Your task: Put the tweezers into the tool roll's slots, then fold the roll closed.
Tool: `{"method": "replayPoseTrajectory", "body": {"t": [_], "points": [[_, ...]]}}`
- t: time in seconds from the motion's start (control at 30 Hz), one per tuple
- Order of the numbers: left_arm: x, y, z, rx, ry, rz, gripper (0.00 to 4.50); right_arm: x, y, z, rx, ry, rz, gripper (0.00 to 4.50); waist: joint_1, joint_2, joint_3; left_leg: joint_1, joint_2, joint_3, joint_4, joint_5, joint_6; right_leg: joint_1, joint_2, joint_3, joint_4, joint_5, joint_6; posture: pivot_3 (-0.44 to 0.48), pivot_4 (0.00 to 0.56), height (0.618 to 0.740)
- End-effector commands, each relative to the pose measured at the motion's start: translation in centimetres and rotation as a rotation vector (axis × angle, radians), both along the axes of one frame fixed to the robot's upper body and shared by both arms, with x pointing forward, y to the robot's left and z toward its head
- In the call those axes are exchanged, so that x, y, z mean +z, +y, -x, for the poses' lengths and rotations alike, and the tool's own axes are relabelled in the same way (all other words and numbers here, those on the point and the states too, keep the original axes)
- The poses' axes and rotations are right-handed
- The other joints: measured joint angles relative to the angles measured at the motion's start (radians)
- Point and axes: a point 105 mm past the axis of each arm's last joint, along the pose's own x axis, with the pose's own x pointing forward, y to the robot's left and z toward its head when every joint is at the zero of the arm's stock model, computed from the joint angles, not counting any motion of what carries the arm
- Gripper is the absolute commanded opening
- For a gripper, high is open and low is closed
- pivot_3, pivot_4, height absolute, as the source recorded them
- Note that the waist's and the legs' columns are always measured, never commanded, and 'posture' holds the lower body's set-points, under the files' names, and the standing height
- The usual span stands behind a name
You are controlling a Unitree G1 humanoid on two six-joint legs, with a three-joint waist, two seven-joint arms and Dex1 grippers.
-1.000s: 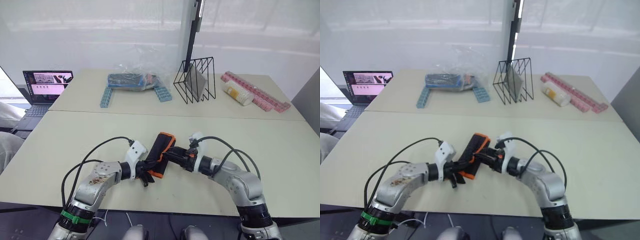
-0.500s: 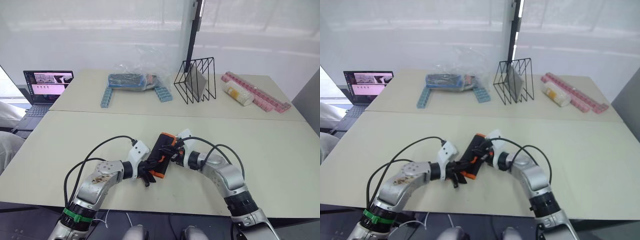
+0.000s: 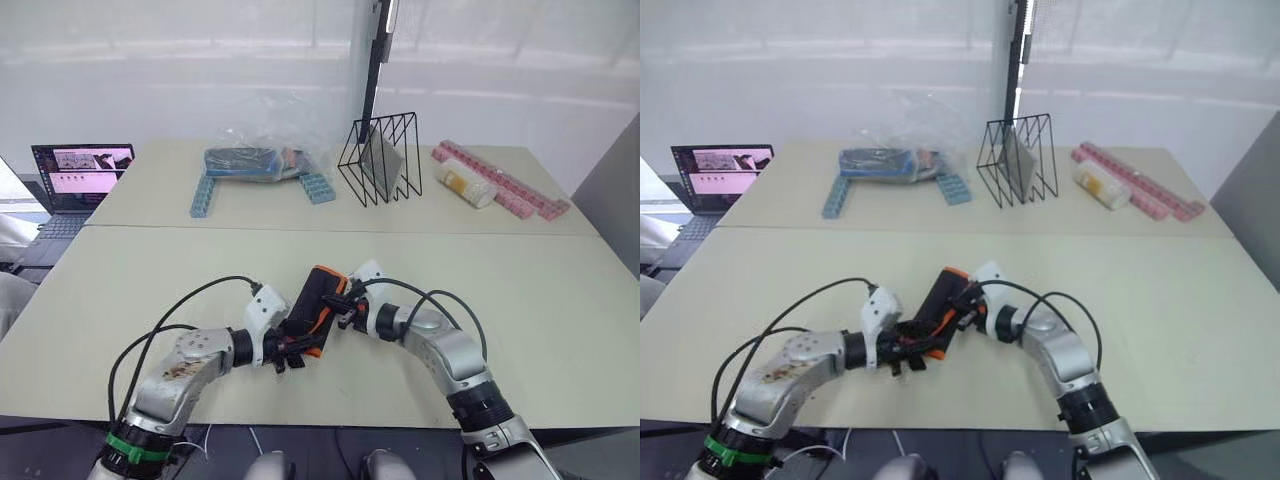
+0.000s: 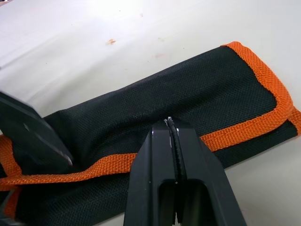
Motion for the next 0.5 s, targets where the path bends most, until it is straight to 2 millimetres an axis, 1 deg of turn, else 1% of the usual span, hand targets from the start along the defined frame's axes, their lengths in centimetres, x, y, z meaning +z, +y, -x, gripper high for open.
{"method": "replayPoseTrajectory", "body": {"t": [0.03,0.07,0.2,0.27,0.33,0.4,0.5], "points": [[2.1,1.5,0.4,-0.026,-0.005,0.073,3.56,-3.9,-1.5,0.6,-0.047,0.128,0.100,0.00,-0.001,0.000,0.000,0.000,0.000,0.000,0.000,0.000,0.000,0.000,0.000,0.000,0.000,0.000,0.000,0.000,0.150,0.722],[2.1,1.9,0.4,-0.027,-0.003,0.068,3.84,-4.0,-1.4,0.7,-0.046,0.129,0.100,0.00,-0.001,0.000,0.000,0.000,0.000,0.000,0.000,0.000,0.000,0.000,0.000,0.000,0.000,0.000,0.000,0.000,0.150,0.722],[2.4,2.1,-0.4,-0.018,-0.001,0.097,3.84,-3.9,-1.1,0.7,-0.040,0.131,0.099,0.00,0.001,0.000,0.000,0.000,-0.001,0.000,0.000,0.000,0.000,0.000,0.000,0.000,0.000,0.000,0.000,0.000,0.150,0.722],[2.0,1.6,-0.7,-0.026,-0.009,0.087,3.84,-3.9,-1.1,0.7,-0.038,0.130,0.098,0.00,0.000,0.000,0.000,0.000,-0.001,0.000,0.000,0.000,0.000,0.000,0.000,0.000,0.000,0.000,0.000,0.000,0.150,0.722],[1.7,1.3,-0.9,-0.029,-0.002,0.108,3.31,-3.8,-1.0,0.7,-0.035,0.130,0.100,0.00,-0.001,0.000,0.000,0.000,-0.001,0.000,0.000,0.000,0.000,0.000,0.001,0.000,0.000,0.000,0.000,0.000,0.150,0.722],[1.4,1.1,-1.3,-0.023,-0.002,0.120,2.65,-3.9,-1.0,0.8,-0.032,0.131,0.101,0.00,-0.002,0.000,0.000,0.000,0.000,0.000,0.000,0.000,0.000,0.000,0.001,0.000,0.000,0.000,0.000,0.000,0.150,0.722],[0.4,1.3,-1.3,-0.033,-0.002,0.090,1.67,-3.8,-1.0,0.8,-0.030,0.133,0.103,0.00,-0.003,0.000,0.000,0.000,0.000,0.000,0.000,0.000,0.000,0.000,0.001,0.000,0.000,0.000,0.000,0.000,0.150,0.722]]}}
